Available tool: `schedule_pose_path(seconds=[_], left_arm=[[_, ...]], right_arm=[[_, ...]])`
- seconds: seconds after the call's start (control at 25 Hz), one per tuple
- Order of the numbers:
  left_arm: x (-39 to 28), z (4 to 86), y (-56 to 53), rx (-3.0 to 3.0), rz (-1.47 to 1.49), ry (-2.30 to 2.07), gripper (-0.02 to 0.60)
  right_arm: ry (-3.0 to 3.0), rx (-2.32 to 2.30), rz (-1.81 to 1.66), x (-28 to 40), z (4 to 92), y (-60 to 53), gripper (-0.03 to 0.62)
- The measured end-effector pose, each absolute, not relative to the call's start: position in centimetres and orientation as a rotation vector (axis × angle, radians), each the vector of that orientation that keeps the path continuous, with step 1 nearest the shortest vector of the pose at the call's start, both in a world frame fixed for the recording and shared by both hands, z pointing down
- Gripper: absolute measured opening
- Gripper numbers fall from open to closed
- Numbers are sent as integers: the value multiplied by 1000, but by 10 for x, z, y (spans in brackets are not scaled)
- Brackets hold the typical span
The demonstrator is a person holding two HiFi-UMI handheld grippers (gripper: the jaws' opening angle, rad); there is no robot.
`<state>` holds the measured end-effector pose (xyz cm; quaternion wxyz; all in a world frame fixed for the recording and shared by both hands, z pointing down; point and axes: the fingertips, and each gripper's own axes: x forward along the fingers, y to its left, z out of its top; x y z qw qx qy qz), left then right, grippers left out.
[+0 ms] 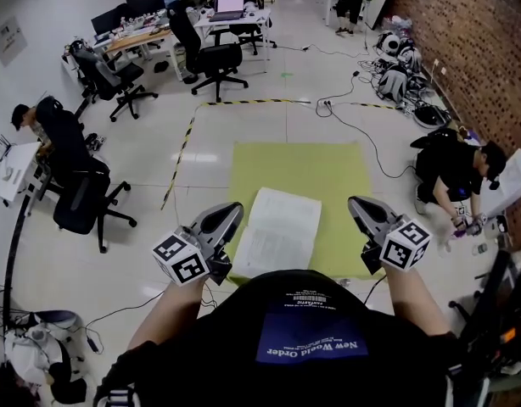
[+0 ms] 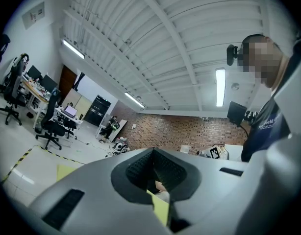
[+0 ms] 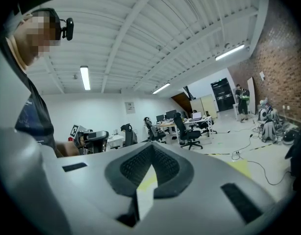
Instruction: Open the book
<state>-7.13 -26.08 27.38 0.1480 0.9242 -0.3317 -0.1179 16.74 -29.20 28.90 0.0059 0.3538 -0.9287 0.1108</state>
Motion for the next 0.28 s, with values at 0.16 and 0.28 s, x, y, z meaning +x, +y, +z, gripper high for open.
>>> schedule_pose_path(seconds=[0.16,0.28], left_arm=[[-73,274,-264,2651,-336,-963,6],[-74,271,-268,2644,-338,-971,6]], right_arm=[[-2909,1077,338,163,288,-297,-14],[-2907,1067,333,161,286,-303,-14]])
